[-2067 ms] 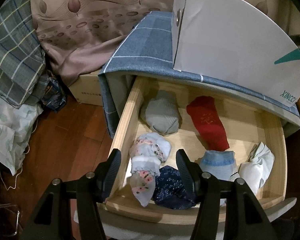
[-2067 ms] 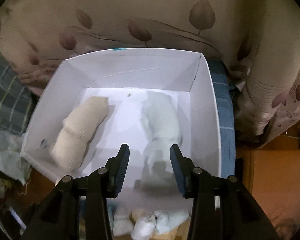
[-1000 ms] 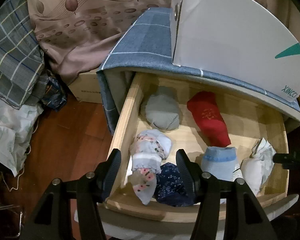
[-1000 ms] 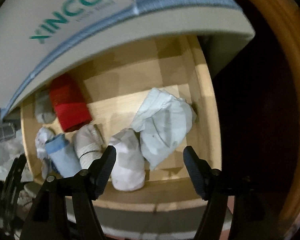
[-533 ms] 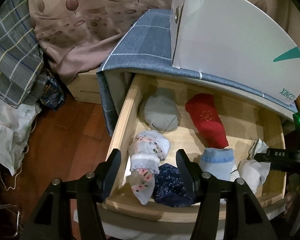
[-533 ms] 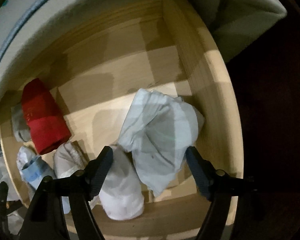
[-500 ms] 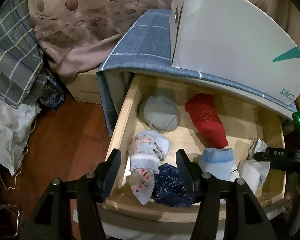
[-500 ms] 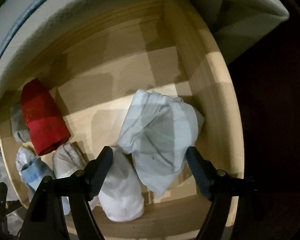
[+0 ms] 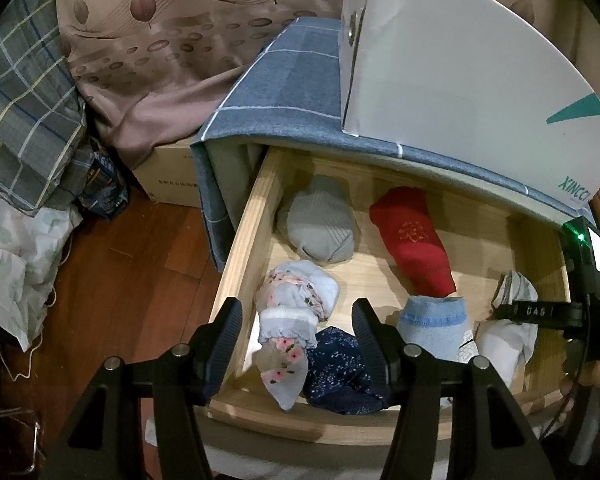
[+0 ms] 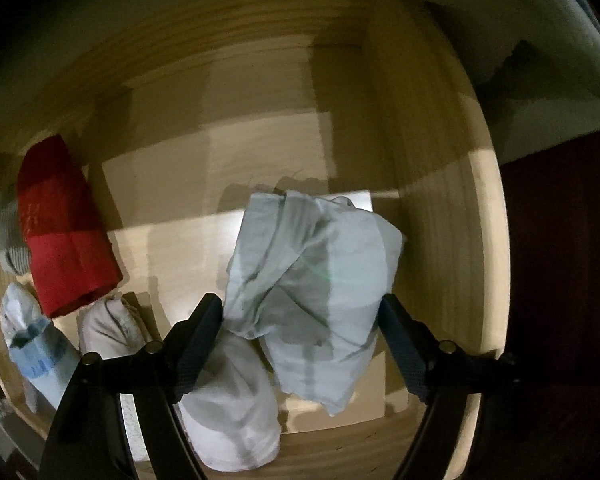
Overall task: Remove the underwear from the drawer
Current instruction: 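Move the right gripper back down toward the pale blue cloth in the drawer, then grasp the pale white cloth in the drawer with the right gripper, then grasp the light blue underwear with the left gripper while the right gripper holds the white cloth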
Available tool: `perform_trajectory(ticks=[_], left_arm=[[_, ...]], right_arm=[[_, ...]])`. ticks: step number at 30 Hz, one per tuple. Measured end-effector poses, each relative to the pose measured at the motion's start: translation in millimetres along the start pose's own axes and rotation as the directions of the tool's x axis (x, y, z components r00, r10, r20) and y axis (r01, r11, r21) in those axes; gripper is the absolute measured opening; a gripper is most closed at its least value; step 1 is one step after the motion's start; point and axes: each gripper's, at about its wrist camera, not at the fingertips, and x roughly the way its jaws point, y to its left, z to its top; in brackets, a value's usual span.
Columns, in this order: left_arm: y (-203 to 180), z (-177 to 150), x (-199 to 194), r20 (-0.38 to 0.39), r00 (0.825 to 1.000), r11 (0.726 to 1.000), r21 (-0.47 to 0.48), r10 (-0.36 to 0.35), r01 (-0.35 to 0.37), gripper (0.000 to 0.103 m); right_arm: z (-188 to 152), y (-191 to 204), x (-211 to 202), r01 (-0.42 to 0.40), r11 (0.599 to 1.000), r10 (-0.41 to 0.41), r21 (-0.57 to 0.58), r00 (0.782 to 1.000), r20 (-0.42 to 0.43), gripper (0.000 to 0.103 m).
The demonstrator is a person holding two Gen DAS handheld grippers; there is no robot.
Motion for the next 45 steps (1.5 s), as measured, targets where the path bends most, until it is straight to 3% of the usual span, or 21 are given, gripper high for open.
perform_trajectory(ticks=[9,12,22,34,38,45], left_arm=[[-1,0,1,-0.002,1.0,1.0,0.001,0.005,-0.005,0.058],[-2,-1,2,-0.005,1.0,1.0,0.005,0.01,-0.01,0.059],[-9,-4,5,-0.017,1.0,0.999,0.025,0.02,-0.02,0.058],[-22,-8,12,-0.093,0.991,0.991,0.083,-0.098,0.106,0.058],[-22,-8,16,-0.13,0.983,0.988,0.073,-0.127,0.138,0.059],[-31,-8,18,-0.18,0.969,0.982,0.056,-0.167,0.18,0.059]], right_arm=[[-8,10,-9,0.023,0.995,-0.019,-0.097,0.999,0.045,0.042],[-10,11,-13,0.017,0.994,-0.01,-0.111,0.998,0.064,0.038],[-25,-4,-36,-0.053,0.994,0.065,-0.091,0.989,0.133,0.036],[-78,-31,-71,-0.145,0.986,0.158,-0.083,0.969,0.187,0.036],[-80,-45,-68,-0.188,0.98,0.198,-0.069,0.962,0.189,0.036],[-80,-49,-69,-0.192,0.977,0.206,-0.091,0.961,0.183,0.036]])
